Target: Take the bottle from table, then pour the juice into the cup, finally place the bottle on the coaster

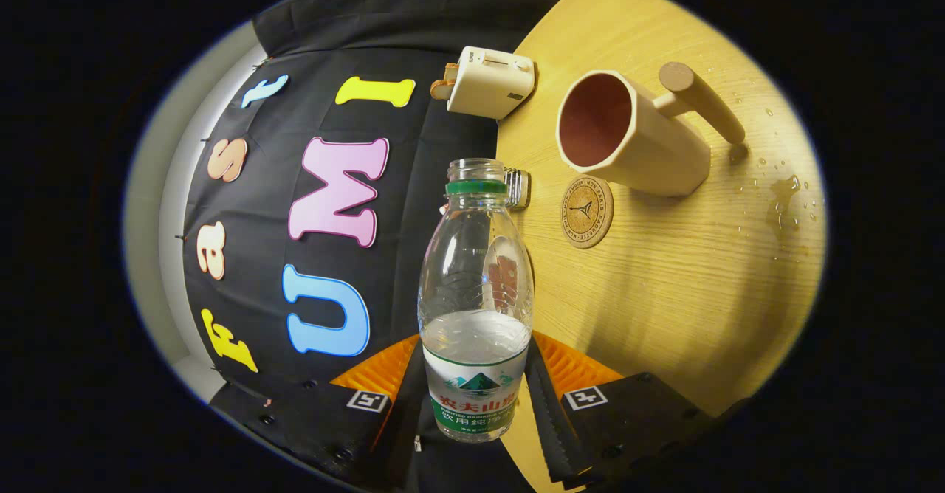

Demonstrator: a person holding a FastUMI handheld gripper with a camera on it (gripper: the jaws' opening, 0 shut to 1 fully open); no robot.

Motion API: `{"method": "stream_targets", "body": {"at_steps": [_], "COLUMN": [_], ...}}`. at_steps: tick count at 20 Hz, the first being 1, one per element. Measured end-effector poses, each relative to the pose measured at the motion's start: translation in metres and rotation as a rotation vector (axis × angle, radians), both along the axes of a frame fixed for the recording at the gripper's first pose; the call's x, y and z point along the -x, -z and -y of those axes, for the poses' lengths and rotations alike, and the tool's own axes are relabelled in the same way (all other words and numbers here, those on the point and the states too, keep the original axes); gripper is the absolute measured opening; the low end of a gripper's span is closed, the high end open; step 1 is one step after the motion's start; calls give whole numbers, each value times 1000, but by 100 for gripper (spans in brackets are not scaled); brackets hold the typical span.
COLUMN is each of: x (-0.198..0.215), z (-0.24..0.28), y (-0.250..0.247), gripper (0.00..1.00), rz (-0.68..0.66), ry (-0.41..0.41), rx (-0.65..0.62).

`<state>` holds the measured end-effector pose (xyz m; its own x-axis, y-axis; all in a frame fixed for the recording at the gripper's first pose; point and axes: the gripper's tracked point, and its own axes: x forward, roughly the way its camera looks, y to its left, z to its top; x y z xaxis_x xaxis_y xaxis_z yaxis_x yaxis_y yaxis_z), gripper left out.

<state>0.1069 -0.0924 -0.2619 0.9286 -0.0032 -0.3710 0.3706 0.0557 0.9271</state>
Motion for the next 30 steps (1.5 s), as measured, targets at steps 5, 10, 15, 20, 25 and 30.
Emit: {"method": "stream_targets", "body": {"at_steps": [5, 10, 15, 20, 25, 30], "x": [-3, -5, -10, -9, -10, -12], "z": [7, 14, 21, 27, 31, 33], "y": [4, 5, 4, 5, 4, 2], "gripper": [71, 71, 71, 71, 71, 71], "rz": [2, 11, 23, 29, 32, 34], "ry": [40, 76, 116, 153, 172, 190], "rx": [-55, -102, -141, -180, -203, -231]}}
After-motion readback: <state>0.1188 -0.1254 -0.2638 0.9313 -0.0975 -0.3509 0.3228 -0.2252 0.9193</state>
